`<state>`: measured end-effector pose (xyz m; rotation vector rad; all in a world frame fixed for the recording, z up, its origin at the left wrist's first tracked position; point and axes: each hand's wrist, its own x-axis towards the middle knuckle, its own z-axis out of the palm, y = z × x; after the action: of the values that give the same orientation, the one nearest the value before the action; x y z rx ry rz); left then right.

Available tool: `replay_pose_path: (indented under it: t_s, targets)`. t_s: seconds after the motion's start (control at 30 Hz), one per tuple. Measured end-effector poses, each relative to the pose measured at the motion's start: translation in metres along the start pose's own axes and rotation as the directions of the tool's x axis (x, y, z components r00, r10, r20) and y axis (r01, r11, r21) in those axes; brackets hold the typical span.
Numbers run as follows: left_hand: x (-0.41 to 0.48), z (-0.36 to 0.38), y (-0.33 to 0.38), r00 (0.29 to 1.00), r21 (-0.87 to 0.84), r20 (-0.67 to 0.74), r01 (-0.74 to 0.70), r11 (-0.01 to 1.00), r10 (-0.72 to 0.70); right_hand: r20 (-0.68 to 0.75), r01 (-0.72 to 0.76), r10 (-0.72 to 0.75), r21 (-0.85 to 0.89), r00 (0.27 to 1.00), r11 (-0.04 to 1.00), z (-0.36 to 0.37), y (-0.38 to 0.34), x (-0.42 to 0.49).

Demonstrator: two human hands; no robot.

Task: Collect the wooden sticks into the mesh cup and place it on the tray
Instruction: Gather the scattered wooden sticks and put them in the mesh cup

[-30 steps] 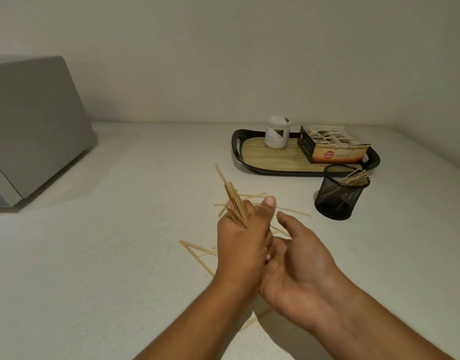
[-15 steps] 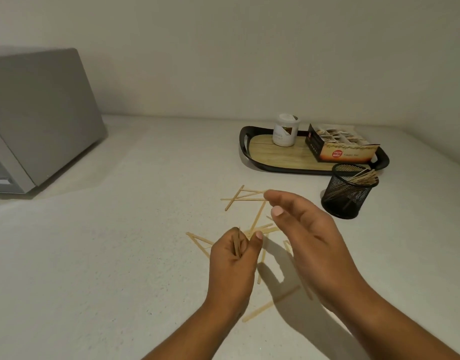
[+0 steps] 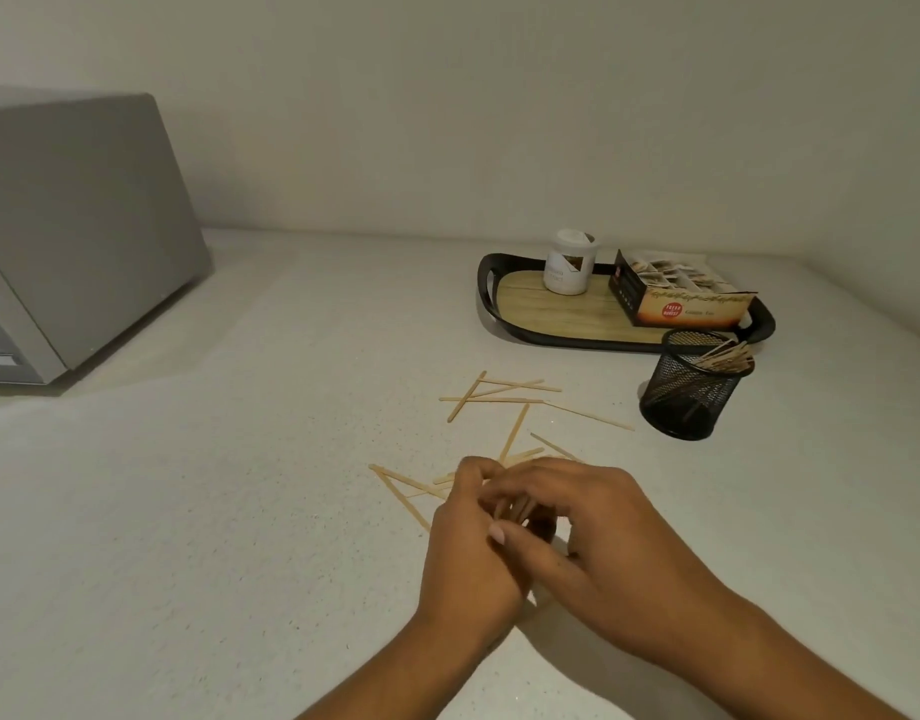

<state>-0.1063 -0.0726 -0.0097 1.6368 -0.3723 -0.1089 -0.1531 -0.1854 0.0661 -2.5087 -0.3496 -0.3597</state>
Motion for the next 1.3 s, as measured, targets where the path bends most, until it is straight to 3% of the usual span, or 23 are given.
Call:
replay_pose_path:
  t_s: [0.17, 0.43, 0.67, 0.83, 0.93, 1.1, 1.23, 1.3]
  targets:
    - [-0.001, -0.009, 0.002, 0.972, 0.394, 0.028, -0.225, 0.891, 0.234, 0.002, -0.062, 0.062, 0.05, 0.998, 0.997, -0.007, 0.004, -0.004]
    - [-0.006, -0.007, -0.003, 0.965, 0.461, 0.046, -0.249, 0.852, 0.257, 0.055, -0.151, 0.147, 0.082, 0.988, 0.985, -0.009, 0.004, -0.014]
    - [-0.001, -0.009, -0.011, 0.95, 0.416, -0.125, -0.21, 0.885, 0.285, -0.195, -0.316, 0.378, 0.286, 0.905, 0.904, -0.07, 0.035, -0.006]
    - [0.001, -0.004, -0.018, 0.964, 0.366, -0.116, -0.183, 0.913, 0.24, -0.48, -0.419, 0.383, 0.036, 0.789, 0.907, -0.142, 0.077, 0.014]
    - [0.004, -0.004, -0.022, 0.968, 0.35, -0.116, -0.169, 0.921, 0.222, -0.559, -0.494, 0.365, -0.093, 0.744, 0.864, -0.168, 0.1, 0.027]
    - [0.007, -0.003, -0.024, 0.971, 0.345, -0.129, -0.145, 0.927, 0.2, -0.511, -0.57, 0.396, -0.243, 0.763, 0.785, -0.167, 0.141, 0.058]
    - [0.006, -0.003, -0.021, 0.974, 0.364, -0.129, -0.131, 0.922, 0.189, -0.194, -0.568, 0.543, -0.433, 0.817, 0.7, -0.15, 0.158, 0.08]
    - [0.005, -0.006, -0.018, 0.973, 0.399, -0.107, -0.148, 0.905, 0.207, -0.195, -0.584, 0.56, -0.42, 0.806, 0.695, -0.148, 0.162, 0.083]
